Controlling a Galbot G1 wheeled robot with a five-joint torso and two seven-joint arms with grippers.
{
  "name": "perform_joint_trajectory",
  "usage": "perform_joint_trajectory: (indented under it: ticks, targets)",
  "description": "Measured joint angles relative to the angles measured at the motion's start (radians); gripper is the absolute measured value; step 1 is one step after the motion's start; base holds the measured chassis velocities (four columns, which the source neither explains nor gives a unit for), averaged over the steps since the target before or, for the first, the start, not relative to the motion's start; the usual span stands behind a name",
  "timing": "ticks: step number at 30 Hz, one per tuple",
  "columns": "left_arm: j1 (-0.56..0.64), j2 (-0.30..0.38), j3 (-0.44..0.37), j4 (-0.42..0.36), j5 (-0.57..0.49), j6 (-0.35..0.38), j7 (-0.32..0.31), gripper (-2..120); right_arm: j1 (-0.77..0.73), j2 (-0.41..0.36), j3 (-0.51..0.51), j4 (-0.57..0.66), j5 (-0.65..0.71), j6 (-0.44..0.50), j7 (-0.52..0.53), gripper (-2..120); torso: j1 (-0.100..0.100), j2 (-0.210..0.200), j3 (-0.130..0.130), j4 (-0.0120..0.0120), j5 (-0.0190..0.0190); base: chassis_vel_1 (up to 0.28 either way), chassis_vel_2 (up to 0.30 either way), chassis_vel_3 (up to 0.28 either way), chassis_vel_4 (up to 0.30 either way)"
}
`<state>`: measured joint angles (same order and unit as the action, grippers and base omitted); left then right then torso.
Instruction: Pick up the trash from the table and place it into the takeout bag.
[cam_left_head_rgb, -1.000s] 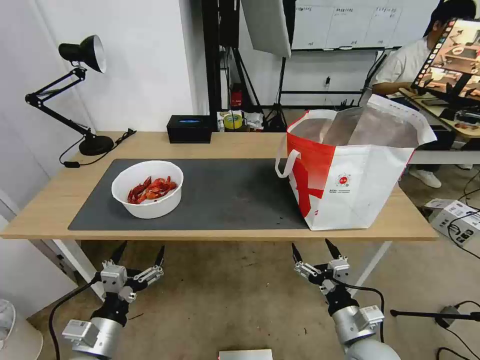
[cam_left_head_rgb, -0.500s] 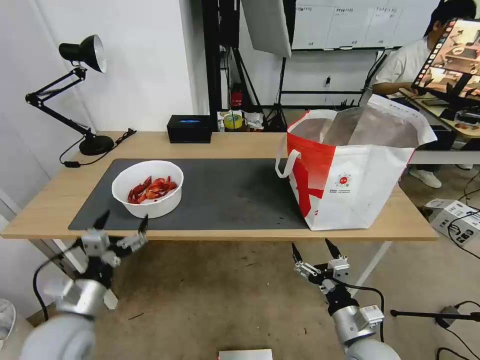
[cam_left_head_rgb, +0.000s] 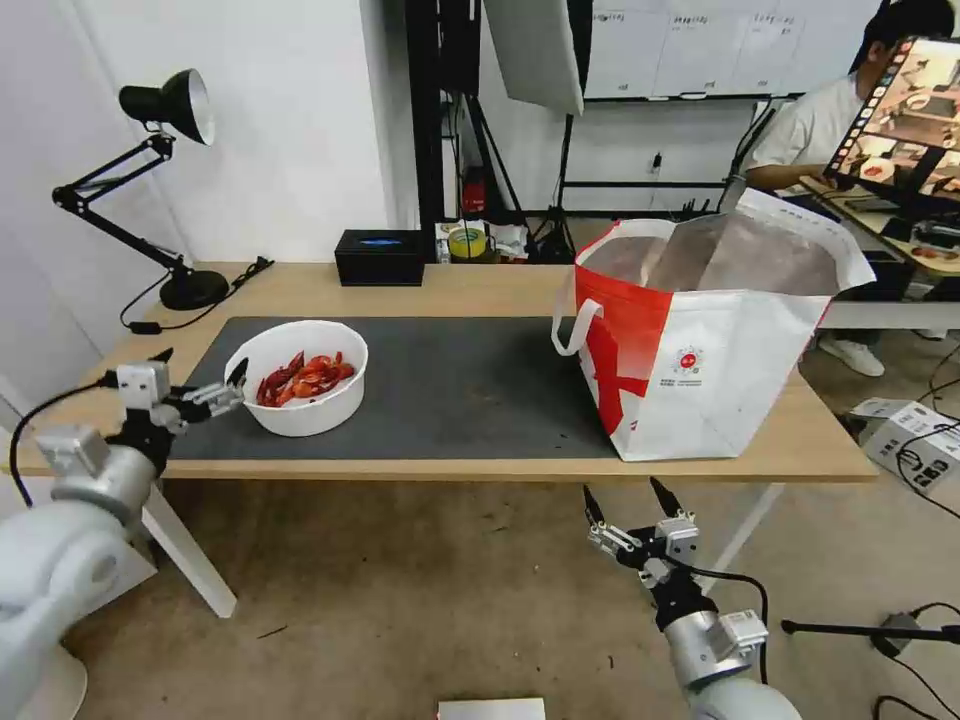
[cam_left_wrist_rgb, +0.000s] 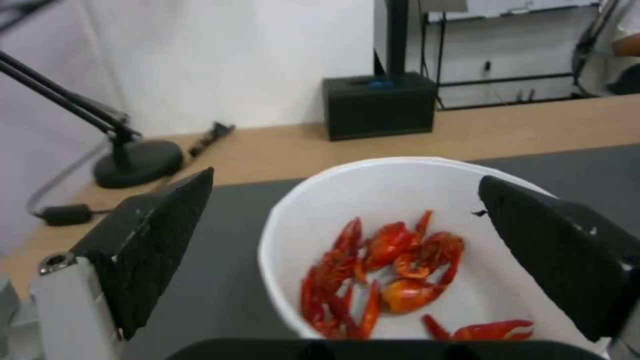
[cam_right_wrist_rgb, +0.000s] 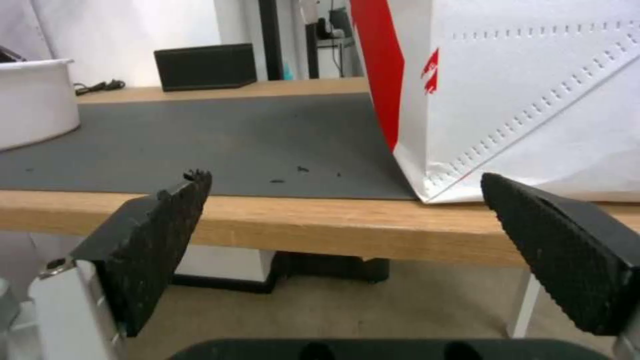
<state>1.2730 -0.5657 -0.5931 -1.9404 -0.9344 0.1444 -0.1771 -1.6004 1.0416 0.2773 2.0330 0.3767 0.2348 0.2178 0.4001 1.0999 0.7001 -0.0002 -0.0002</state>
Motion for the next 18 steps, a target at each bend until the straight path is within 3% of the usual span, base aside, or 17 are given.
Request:
perform_joint_trajectory:
  ticks: [2, 7, 10, 14, 18]
  targets:
    - [-0.082, 0.037, 0.07, 0.025, -0.066, 0.033, -0.01, 100, 0.0, 0.0, 0.0, 0.0, 0.0, 0.0, 0.0, 100, 0.0, 0.0, 0.0, -0.0001, 0.0004, 0.0, 0.0, 0.0, 0.0]
    - [-0.165, 0.07, 0.157, 0.065, -0.129, 0.085, -0.014, 100, 0.0, 0.0, 0.0, 0.0, 0.0, 0.0, 0.0, 100, 0.0, 0.0, 0.0, 0.0001, 0.0, 0.0, 0.0, 0.0, 0.0]
    - [-0.25, 0.092, 0.238, 0.11, -0.194, 0.168, -0.043, 100, 0.0, 0.0, 0.0, 0.0, 0.0, -0.001, 0.0, 100, 0.0, 0.0, 0.0, 0.0, 0.0002, 0.0, 0.0, 0.0, 0.0]
    - [-0.308, 0.098, 0.278, 0.155, -0.232, 0.254, -0.065, 100, 0.0, 0.0, 0.0, 0.0, 0.0, -0.001, 0.0, 100, 0.0, 0.0, 0.0, 0.0001, 0.0002, 0.0, 0.0, 0.0, 0.0]
    - [-0.334, 0.102, 0.295, 0.183, -0.259, 0.288, -0.071, 100, 0.0, 0.0, 0.0, 0.0, 0.0, -0.001, 0.0, 100, 0.0, 0.0, 0.0, 0.0003, 0.0001, 0.0, 0.0, 0.0, 0.0]
